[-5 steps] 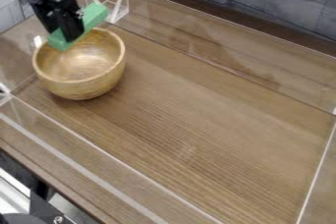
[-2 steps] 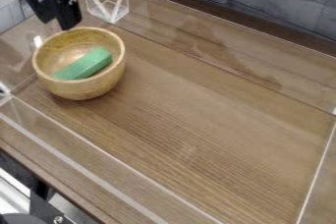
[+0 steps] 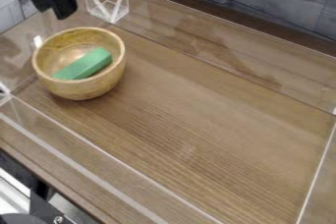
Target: Put green object into wooden bowl
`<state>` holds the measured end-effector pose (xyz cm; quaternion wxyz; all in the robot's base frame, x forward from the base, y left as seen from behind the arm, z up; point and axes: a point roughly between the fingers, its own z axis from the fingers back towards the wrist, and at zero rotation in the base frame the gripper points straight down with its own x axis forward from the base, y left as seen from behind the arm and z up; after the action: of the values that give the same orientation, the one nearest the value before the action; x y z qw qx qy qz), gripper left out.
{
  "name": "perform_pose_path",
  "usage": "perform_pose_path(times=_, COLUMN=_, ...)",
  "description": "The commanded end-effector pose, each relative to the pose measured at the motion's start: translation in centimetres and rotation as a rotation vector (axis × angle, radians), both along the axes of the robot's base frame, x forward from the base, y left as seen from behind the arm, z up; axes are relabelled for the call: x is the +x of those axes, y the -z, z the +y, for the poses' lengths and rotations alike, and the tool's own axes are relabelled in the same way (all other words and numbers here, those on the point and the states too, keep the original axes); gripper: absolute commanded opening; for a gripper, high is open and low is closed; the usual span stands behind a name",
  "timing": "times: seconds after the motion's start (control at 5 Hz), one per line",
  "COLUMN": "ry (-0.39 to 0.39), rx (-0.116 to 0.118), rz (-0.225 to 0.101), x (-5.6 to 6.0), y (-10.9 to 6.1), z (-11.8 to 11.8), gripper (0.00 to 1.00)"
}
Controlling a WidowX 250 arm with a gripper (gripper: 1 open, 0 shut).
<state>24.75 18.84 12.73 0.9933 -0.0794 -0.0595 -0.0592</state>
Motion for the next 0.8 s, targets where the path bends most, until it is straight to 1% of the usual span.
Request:
perform_pose_path(times=0.0, ry=-0.041, rx=0.033, rz=-0.043, x=0.6, y=-1.1, z=1.1, gripper=1.0)
perform_pose_path(times=0.4, ry=-0.115, rx=0.023, rz=-0.037, x=1.4, y=0.2, z=1.7, gripper=1.0)
perform_pose_path(times=0.6, ry=-0.117, rx=0.021, rz=-0.036, x=1.0, y=0.7, z=1.3, gripper=1.0)
